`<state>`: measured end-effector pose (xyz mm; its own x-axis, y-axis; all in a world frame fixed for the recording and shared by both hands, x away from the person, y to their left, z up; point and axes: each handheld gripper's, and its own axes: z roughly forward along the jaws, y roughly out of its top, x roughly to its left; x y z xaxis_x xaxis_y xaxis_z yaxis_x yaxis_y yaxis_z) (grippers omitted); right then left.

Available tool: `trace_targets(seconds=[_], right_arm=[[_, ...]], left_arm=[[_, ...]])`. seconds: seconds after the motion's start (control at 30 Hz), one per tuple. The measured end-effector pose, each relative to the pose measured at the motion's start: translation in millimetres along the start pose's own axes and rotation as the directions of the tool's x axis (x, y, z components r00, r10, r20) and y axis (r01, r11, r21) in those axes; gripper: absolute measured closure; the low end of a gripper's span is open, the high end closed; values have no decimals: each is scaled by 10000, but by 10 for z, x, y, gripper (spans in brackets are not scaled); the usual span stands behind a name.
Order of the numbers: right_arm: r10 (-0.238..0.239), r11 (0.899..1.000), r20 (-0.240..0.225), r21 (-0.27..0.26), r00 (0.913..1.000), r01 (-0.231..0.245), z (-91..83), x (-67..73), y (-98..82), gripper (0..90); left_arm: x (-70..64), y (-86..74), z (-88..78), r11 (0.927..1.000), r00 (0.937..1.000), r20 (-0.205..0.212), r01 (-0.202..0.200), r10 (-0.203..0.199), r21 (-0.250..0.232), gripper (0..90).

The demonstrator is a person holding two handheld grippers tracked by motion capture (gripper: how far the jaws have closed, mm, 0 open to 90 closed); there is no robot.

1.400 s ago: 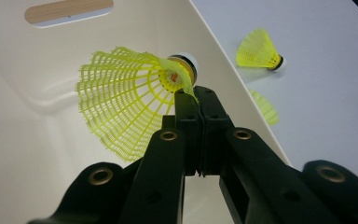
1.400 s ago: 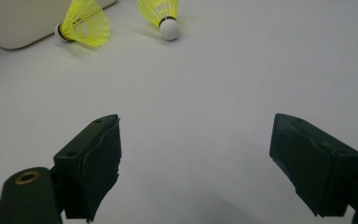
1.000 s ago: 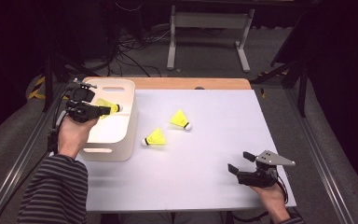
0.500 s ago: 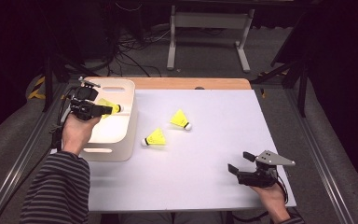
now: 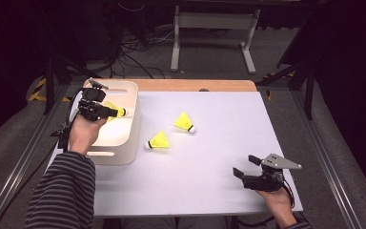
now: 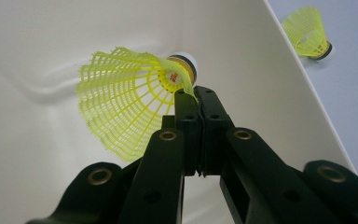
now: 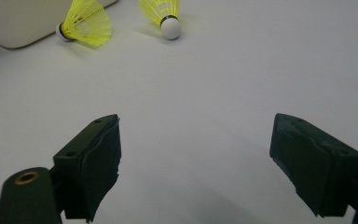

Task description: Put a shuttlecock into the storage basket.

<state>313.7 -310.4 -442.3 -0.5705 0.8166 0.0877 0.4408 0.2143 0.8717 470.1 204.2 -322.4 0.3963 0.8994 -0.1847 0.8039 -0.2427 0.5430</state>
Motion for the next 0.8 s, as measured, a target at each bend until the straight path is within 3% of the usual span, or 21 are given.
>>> trace_targets(seconds=[0.17,0.3,0.63,0.8], right_arm=[[6,10000,0,18,10000,-6,1,0,0,171],[4,10000,-4,17,10000,-4,1,0,-1,170],[7,10000,-25,46,10000,-7,1,1,-3,169],[7,10000,-14,42,10000,-6,3,2,-2,169]], left_arm=[[-10,33,76,9993,9997,-153,-181,187,340,887],[0,49,127,9985,9997,-201,-100,112,547,887],[3,57,183,9969,9992,-353,-185,213,762,880],[-16,56,158,9987,9990,-440,-97,120,506,740]])
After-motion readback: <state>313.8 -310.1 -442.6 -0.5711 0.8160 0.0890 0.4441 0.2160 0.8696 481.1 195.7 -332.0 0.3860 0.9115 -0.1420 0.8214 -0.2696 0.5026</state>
